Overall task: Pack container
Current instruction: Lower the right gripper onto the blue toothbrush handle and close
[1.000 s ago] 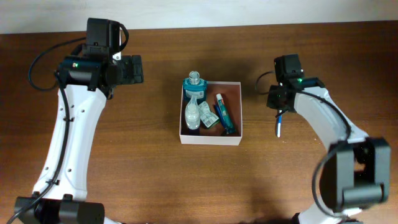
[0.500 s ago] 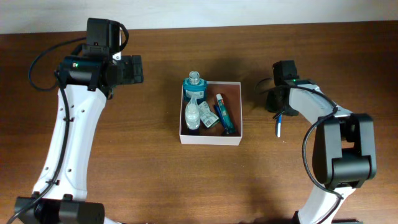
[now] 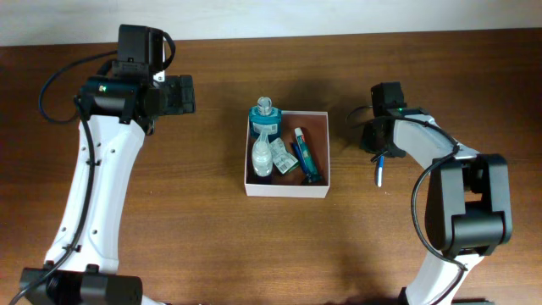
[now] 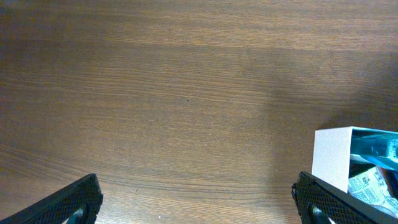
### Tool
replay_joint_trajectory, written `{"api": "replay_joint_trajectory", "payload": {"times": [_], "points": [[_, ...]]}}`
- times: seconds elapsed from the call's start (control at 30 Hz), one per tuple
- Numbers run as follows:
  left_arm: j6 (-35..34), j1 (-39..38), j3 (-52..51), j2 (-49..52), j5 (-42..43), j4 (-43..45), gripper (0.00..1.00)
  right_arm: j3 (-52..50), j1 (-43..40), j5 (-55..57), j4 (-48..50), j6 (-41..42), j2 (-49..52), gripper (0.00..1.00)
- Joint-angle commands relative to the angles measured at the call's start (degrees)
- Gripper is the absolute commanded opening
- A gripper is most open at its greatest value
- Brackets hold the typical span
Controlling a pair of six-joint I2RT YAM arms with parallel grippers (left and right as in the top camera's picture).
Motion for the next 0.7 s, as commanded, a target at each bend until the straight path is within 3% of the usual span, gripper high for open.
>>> {"api": "replay_joint_trajectory", "payload": {"times": [0.0,0.5,0.67], "points": [[-0.7,0.1,0.5,-0.9,0.0,0.0,0.99,-0.4,-0.2,-0.2,-0.3,-0.3,1.8,0.24],[-0.7,0.1,0.5,-0.9,0.0,0.0,0.99,-0.4,-0.2,-0.2,-1.6,0.1,1.8,0.13],[-0.7,0.1,0.5,-0.9,0.0,0.0,0.99,-0.4,-0.2,-0.1,-2.1,0.1,1.8,0.04]]}}
